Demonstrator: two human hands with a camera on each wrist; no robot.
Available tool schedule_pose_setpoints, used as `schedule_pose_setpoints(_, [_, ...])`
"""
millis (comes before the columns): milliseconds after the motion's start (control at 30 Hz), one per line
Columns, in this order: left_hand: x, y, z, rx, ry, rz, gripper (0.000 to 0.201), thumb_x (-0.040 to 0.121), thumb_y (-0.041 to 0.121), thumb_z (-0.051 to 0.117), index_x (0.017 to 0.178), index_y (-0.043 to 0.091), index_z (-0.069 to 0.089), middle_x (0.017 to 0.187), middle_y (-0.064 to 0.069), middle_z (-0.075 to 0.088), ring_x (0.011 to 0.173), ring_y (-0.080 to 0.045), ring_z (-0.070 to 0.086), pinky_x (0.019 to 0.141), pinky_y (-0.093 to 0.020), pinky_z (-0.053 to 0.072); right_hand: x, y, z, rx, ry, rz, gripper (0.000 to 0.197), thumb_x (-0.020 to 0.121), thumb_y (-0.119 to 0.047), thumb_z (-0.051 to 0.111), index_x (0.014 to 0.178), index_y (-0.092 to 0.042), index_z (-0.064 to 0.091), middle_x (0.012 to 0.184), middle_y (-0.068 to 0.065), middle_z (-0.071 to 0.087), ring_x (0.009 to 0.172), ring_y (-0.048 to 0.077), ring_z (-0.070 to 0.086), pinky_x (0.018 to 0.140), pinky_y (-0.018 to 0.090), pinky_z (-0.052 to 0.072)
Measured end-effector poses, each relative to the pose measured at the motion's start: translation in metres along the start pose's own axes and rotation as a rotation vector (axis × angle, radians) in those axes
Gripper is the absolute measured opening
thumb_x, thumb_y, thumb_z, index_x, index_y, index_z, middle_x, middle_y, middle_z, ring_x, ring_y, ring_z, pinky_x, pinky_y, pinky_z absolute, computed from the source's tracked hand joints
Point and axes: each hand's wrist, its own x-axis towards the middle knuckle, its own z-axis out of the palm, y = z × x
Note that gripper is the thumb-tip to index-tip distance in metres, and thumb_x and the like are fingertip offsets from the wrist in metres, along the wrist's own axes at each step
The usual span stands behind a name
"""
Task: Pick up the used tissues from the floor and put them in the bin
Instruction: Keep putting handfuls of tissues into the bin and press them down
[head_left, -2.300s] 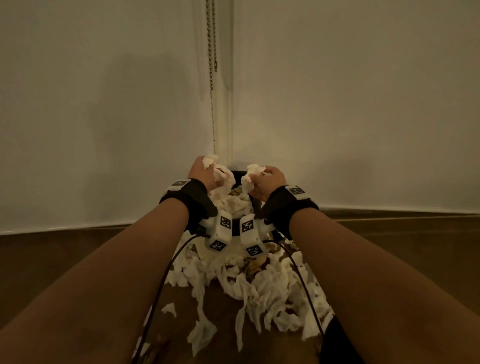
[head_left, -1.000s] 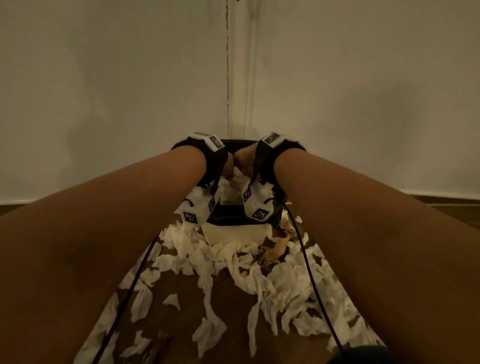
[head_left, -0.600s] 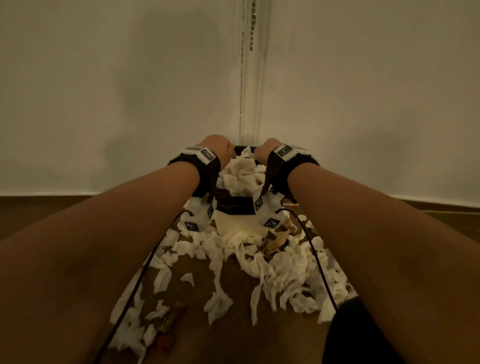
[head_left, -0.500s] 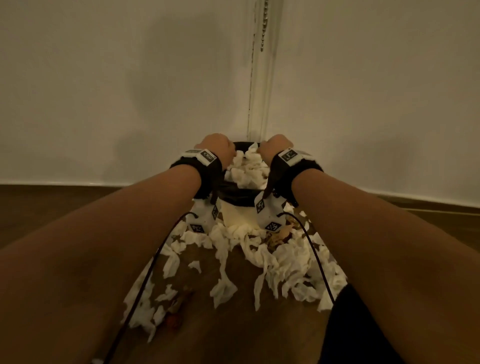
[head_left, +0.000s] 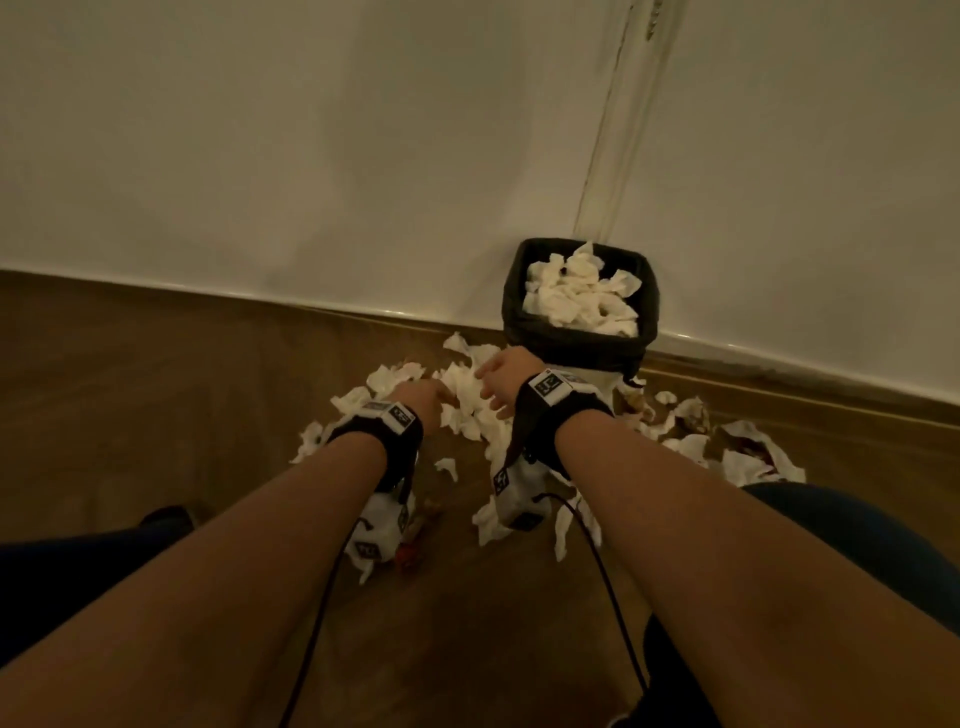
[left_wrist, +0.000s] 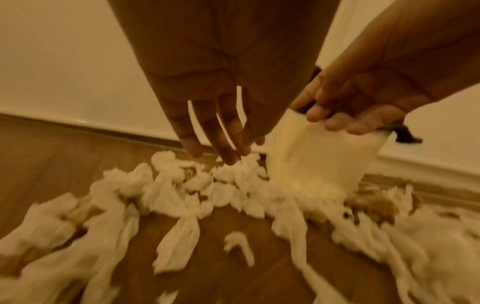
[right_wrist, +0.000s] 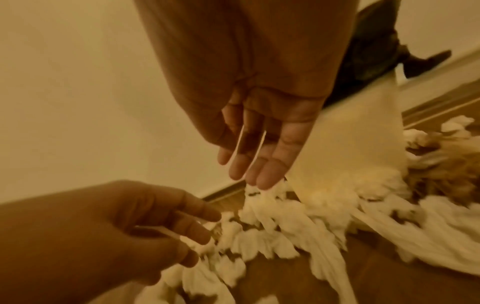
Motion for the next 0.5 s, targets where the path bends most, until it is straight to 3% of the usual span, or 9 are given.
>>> schedule_pose_setpoints(67, [0.0,-0.014,0.024,0.045,-0.094,0.014,0.038,0.093,0.009,0.047,0.13,0.018,0.051,0.134,-0.009,0.052,0.12,-0.025,0.05,0.097,-0.03,0.042,0.005,0.015,0.018,-0.052,-0.065,0.03,0.032,0.096,-0.023,0.045,0.119,-0.008,0.061,0.12,0.016,0.062,0.108,0.034,0.059,0.096,0.045,0.049])
schedule_pose_setpoints(133, [0.0,-0.026,0.048,0.106,-0.187,0.032,0.042,0.092,0.011,0.052,0.134,0.017,0.047,0.137,-0.009,0.048,0.123,-0.026,0.048,0.101,-0.032,0.041,0.008,0.034,0.031,-0.13,-0.113,0.049,0.03,0.093,-0.022,0.051,0.12,-0.014,0.062,0.125,0.012,0.059,0.111,0.032,0.058,0.097,0.041,0.048])
schedule_pose_setpoints(233, [-0.004,-0.042,0.076,0.149,-0.26,0.026,0.049,0.088,0.029,0.061,0.133,0.022,0.044,0.135,-0.009,0.043,0.121,-0.029,0.046,0.101,-0.038,0.042,0.014,0.056,0.052,-0.264,-0.182,0.043,0.035,0.09,-0.01,0.052,0.123,-0.018,0.061,0.133,0.008,0.054,0.117,0.028,0.053,0.097,0.033,0.045])
schedule_pose_setpoints(367, [-0.013,-0.056,0.098,0.194,-0.258,0.012,0.062,0.079,0.044,0.067,0.129,0.023,0.038,0.127,-0.008,0.037,0.115,-0.03,0.044,0.09,-0.04,0.044,0.021,0.065,0.078,-0.378,-0.216,-0.009,0.04,0.09,-0.01,0.049,0.129,-0.017,0.054,0.134,0.009,0.052,0.119,0.027,0.052,0.096,0.032,0.044])
schedule_pose_setpoints(433, [-0.02,-0.062,0.106,0.251,-0.247,0.011,0.07,0.075,0.049,0.069,0.129,0.023,0.035,0.13,-0.008,0.033,0.12,-0.031,0.038,0.093,-0.043,0.041,0.025,0.063,0.091,-0.392,-0.216,-0.039,0.04,0.091,-0.014,0.05,0.131,-0.015,0.052,0.134,0.011,0.052,0.116,0.03,0.053,0.094,0.034,0.046])
schedule_pose_setpoints(500, [-0.026,-0.069,0.111,0.257,-0.19,-0.003,0.064,0.077,0.049,0.065,0.127,0.024,0.036,0.13,-0.007,0.032,0.121,-0.031,0.035,0.096,-0.045,0.039,0.029,0.062,0.104,-0.438,-0.23,-0.072,0.043,0.091,-0.018,0.053,0.134,-0.015,0.049,0.136,0.013,0.049,0.119,0.032,0.051,0.098,0.039,0.046])
